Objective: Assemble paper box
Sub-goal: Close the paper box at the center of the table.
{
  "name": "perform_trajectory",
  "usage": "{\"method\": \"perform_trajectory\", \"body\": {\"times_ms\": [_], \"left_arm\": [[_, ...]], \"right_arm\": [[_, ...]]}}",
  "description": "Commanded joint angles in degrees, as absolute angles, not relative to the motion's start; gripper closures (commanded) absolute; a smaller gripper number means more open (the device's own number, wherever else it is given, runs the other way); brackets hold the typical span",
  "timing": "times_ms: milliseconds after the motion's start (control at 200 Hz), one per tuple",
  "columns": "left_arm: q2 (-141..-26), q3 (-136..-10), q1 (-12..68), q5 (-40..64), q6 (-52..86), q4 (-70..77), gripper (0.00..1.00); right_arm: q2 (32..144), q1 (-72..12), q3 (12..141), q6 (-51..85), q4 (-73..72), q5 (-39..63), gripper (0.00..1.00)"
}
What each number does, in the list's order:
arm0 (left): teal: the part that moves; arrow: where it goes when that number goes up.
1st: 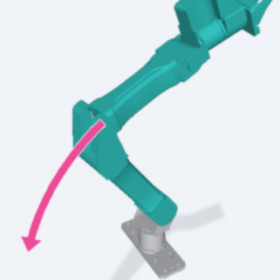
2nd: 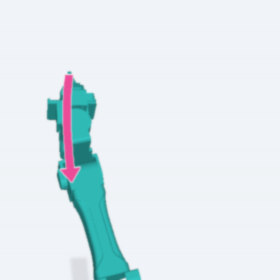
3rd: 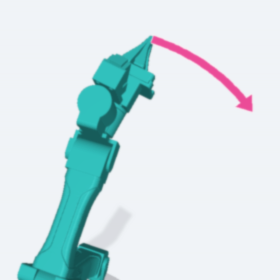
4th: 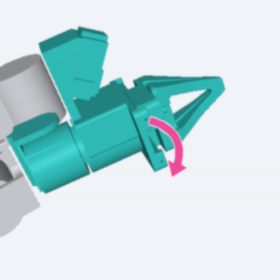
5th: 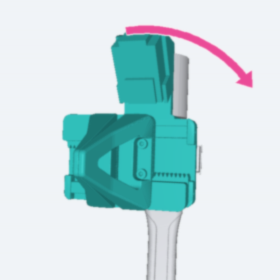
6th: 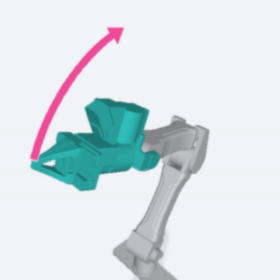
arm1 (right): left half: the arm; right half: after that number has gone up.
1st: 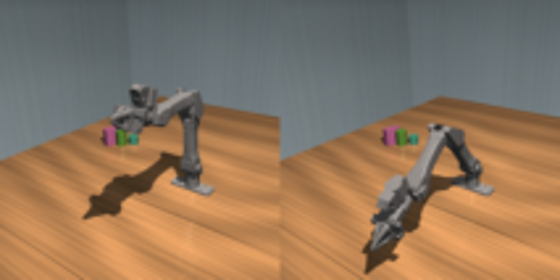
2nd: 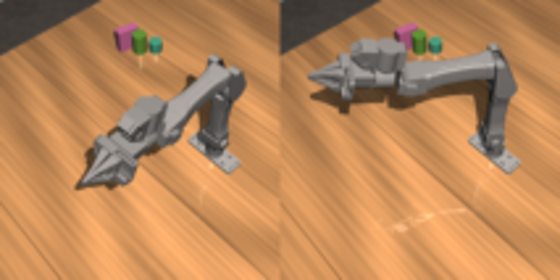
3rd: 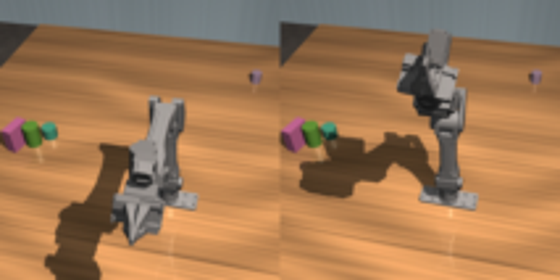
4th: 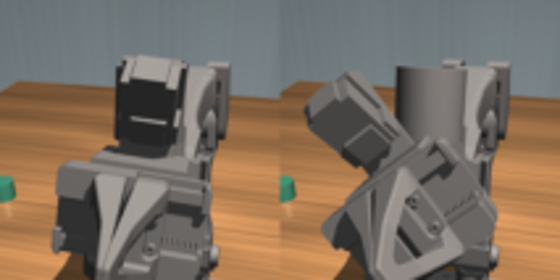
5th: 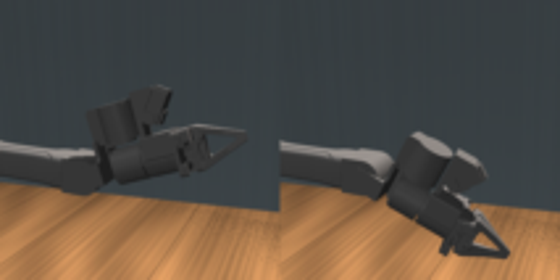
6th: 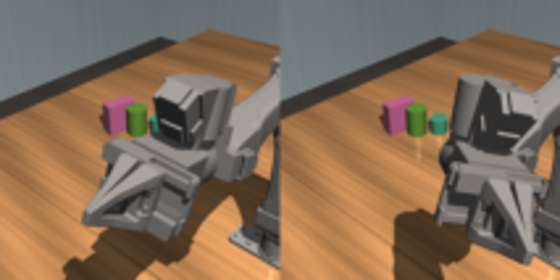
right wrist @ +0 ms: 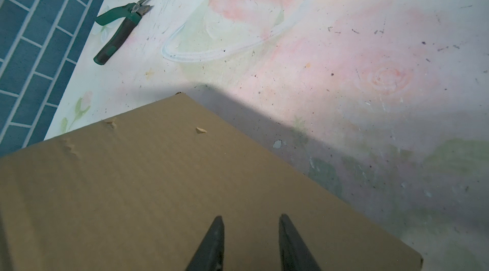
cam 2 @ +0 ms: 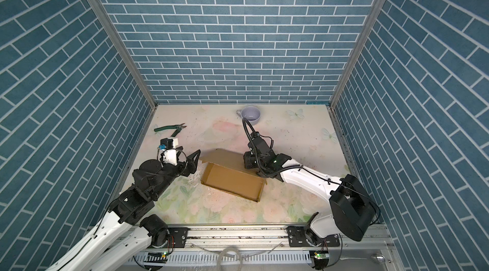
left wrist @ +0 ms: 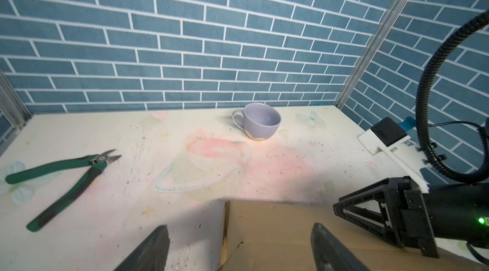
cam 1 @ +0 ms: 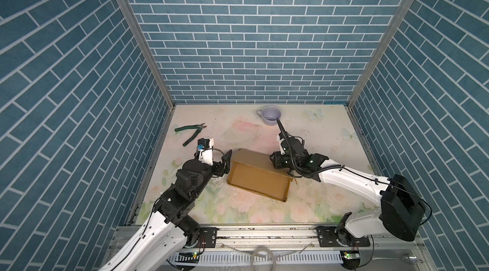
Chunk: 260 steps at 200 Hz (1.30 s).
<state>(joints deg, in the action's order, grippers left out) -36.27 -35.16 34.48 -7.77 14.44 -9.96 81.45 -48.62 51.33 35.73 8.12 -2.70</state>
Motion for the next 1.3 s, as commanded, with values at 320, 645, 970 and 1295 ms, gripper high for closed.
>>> {"method": "perform_trajectory", "body": {"times_ms": [320,645,970,1295], "left_arm": [[-70.19,-53.25,25.68,13.67,10.01,-24.49,0.09],[-76.59,-49.01,25.84,9.18,11.28,-23.73,0.13],[-76.6,-43.58,26.89,5.42,15.07,-21.36,0.13],[-73.97,-36.12,26.86,4.73,21.01,-17.43,0.14]], "right_arm": [[82.47,-50.42,50.16,33.2,11.18,-4.92,0.63],[75.88,-50.33,56.17,36.27,21.66,-5.21,0.48],[65.46,-47.93,48.13,51.45,35.32,-3.34,0.22],[67.28,-45.55,33.31,57.48,11.8,10.52,0.25]]}}
